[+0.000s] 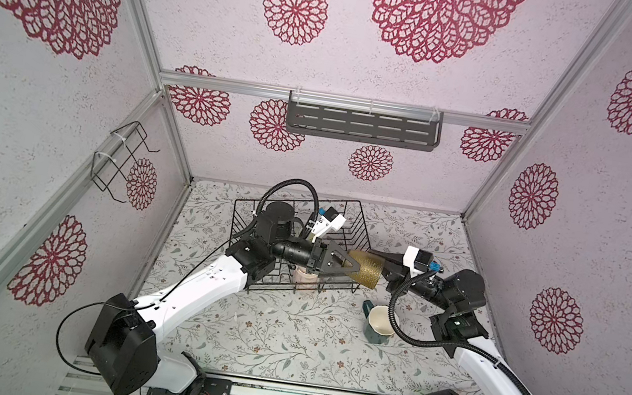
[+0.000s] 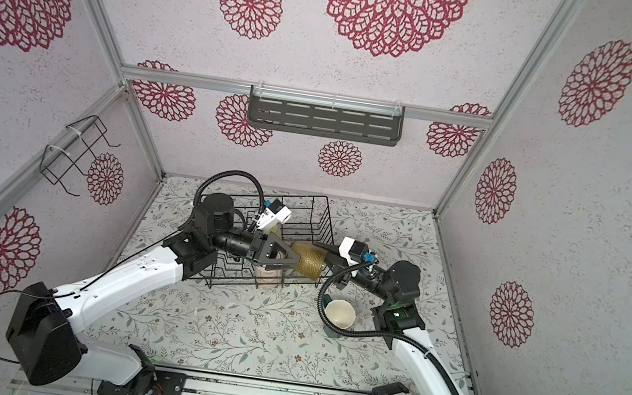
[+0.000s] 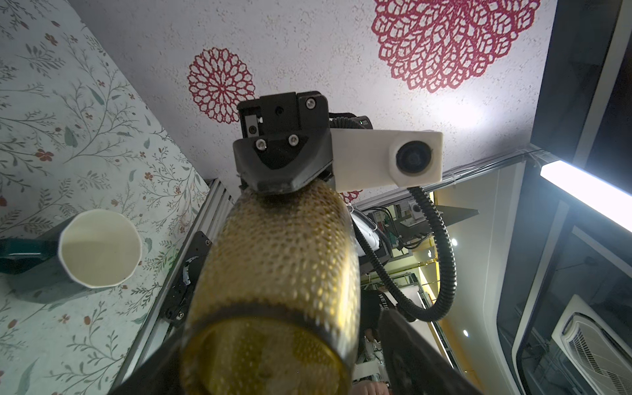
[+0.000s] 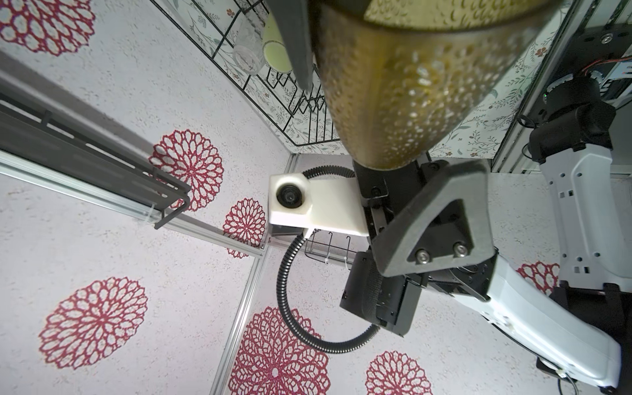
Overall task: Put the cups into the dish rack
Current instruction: 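Grasp the amber cup with the left gripper from the right gripper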
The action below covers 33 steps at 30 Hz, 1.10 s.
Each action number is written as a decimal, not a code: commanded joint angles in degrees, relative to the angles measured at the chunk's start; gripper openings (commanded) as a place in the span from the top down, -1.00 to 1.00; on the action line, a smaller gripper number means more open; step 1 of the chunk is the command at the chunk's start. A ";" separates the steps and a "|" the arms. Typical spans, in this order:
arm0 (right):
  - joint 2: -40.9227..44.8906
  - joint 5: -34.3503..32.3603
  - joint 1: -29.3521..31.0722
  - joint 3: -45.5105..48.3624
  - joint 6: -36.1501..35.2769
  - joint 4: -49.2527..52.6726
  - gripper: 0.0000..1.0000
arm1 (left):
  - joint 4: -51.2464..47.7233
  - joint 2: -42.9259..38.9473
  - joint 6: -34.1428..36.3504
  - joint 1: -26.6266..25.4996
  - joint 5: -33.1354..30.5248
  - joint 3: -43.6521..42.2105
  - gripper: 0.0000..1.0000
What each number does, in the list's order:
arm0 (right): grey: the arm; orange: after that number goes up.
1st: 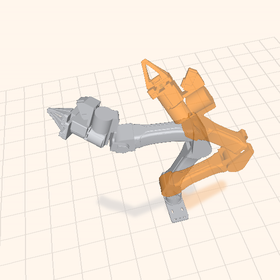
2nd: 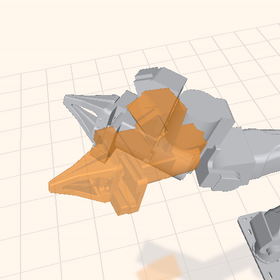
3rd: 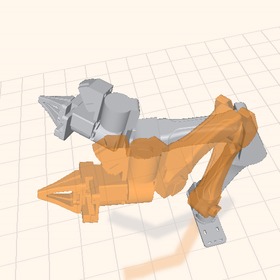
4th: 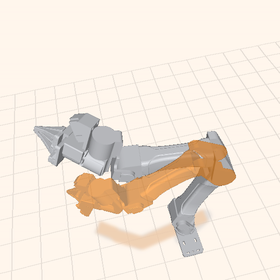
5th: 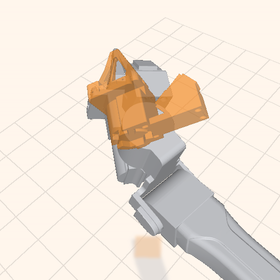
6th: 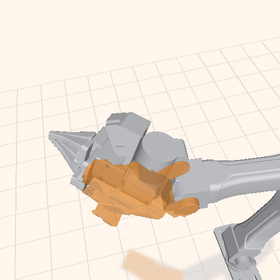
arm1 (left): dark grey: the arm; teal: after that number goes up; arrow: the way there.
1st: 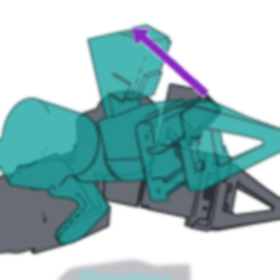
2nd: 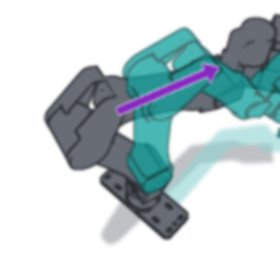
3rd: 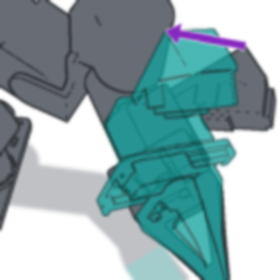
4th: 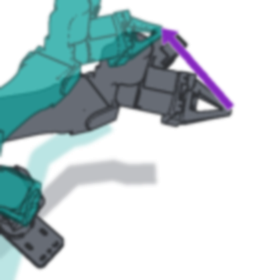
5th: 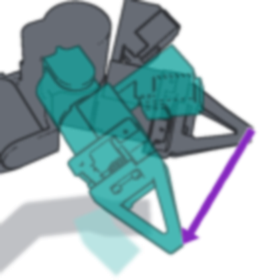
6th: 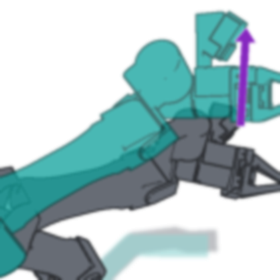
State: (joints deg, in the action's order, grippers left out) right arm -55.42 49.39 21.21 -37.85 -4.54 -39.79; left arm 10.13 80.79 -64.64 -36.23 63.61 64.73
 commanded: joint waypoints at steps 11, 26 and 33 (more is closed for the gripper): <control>0.49 0.27 0.32 -0.25 -5.21 0.34 1.00 | 3.40 3.74 -3.67 -0.25 0.47 1.89 -0.71; 0.21 -0.05 0.47 -0.01 -6.21 1.67 1.00 | 6.57 4.21 -5.96 -0.25 0.22 1.11 -0.54; 0.94 -6.17 0.44 0.28 -7.24 3.71 1.00 | 5.39 4.38 -5.24 -0.18 -0.15 0.84 -0.29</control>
State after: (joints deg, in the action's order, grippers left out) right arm -55.35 47.66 21.43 -37.58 -10.09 -35.86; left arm 14.39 84.88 -70.15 -36.07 63.00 64.93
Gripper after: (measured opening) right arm 0.092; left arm 0.683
